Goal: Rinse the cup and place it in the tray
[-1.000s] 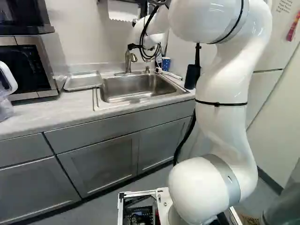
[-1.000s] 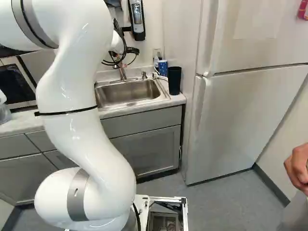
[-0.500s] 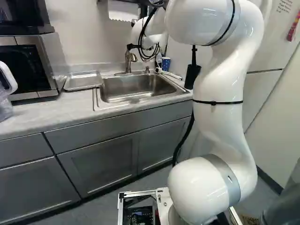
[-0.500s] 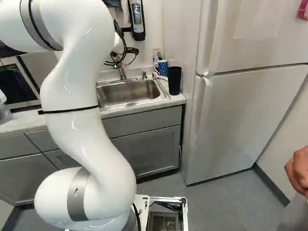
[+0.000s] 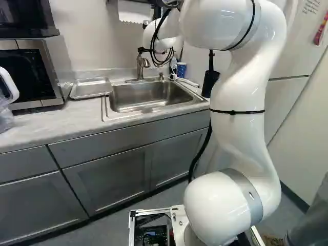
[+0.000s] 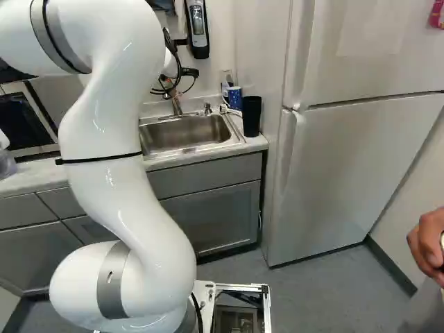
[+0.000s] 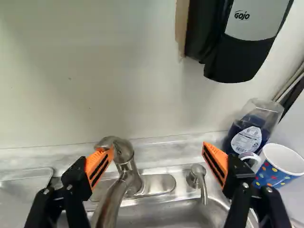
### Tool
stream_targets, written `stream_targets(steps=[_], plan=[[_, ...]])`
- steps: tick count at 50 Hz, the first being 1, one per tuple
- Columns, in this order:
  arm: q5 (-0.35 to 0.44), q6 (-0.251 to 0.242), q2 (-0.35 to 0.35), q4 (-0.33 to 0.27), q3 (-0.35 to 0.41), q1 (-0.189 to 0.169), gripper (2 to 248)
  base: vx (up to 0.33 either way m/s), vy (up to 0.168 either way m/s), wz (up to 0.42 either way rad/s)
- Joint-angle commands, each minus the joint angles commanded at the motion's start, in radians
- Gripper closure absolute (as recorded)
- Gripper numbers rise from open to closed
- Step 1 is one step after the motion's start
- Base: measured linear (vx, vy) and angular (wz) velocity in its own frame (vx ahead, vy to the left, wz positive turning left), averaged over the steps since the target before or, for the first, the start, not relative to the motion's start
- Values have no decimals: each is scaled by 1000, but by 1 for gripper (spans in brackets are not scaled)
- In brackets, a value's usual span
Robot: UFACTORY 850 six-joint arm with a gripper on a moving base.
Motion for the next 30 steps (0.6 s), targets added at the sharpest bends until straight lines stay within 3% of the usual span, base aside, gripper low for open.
stream_targets(steps=[30], plan=[[84,0,-28,0,-34,-2,3,0,0,0]])
